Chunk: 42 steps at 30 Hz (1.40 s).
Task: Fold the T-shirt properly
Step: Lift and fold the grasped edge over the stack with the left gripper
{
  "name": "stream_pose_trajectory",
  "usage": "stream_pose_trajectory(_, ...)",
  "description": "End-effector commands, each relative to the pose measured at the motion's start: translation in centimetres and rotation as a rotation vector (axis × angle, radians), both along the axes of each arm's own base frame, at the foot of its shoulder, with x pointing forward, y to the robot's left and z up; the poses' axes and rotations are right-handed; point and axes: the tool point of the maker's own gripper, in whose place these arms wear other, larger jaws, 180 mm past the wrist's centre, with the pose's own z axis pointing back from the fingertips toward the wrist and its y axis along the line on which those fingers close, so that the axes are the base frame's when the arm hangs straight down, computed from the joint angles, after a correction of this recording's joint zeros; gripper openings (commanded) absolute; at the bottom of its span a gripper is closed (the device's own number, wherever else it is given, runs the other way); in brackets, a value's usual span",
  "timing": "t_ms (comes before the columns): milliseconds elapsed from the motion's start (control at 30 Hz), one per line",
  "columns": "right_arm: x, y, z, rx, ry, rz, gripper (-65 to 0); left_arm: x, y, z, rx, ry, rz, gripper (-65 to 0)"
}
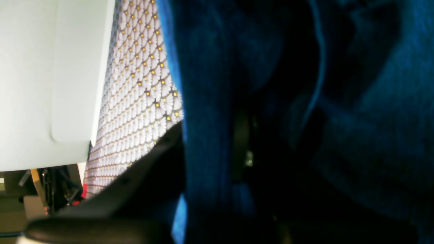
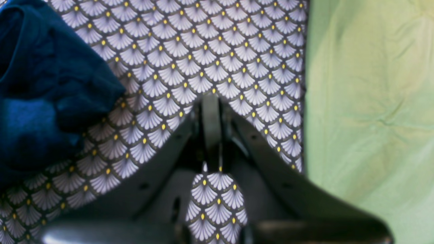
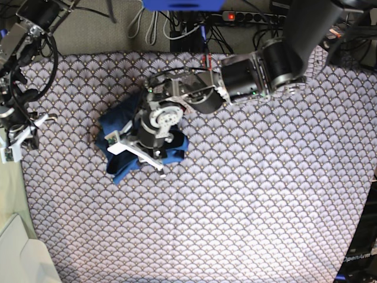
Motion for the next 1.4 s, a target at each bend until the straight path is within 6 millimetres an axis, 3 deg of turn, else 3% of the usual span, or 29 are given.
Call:
stream_pose_trajectory(0,0.6,-0.2,1.4,-0.015,-0.049,0.01,-65.0,0.9,-1.6,2.2,-0.022,-0.055,-0.03,-64.8)
stream_pose_trajectory(267,0.7,-0.2,1.5,-0.015,-0.052,0.012,-65.0,1.2,-1.0,-0.4,0.062,-0.015,-0.006,-64.8)
stream_pose_trajectory(767,0.7,-0.1,1.5,-0.015,-0.053,0.014,-65.0,1.2,-1.2,-0.5,0.057,-0.001,-0.008,-64.4)
stream_pose_trajectory(900,0.7,-0.1,1.5,-0.015,-0.053,0.014,-65.0,0.4,-1.5,-1.6,0.119,0.06,-0.083,-64.4)
stream_pose_trajectory(1100,0.7,-0.1,1.5,-0.015,-0.053,0.014,-65.0,1.6,-1.4,-0.7,0.069,0.112,-0.03,-64.0)
stream_pose_trajectory(1233,0.7,-0.1,1.5,-0.015,-0.052,0.013,-65.0,1.8,-1.4,-0.4,0.058,0.118,-0.026,-52.6)
stream_pose_trajectory(1367,0.7,-0.1,1.5,-0.015,-0.052,0.015,-65.0,1.0,-1.7,-1.1,0.098,0.156,-0.081,-31.2)
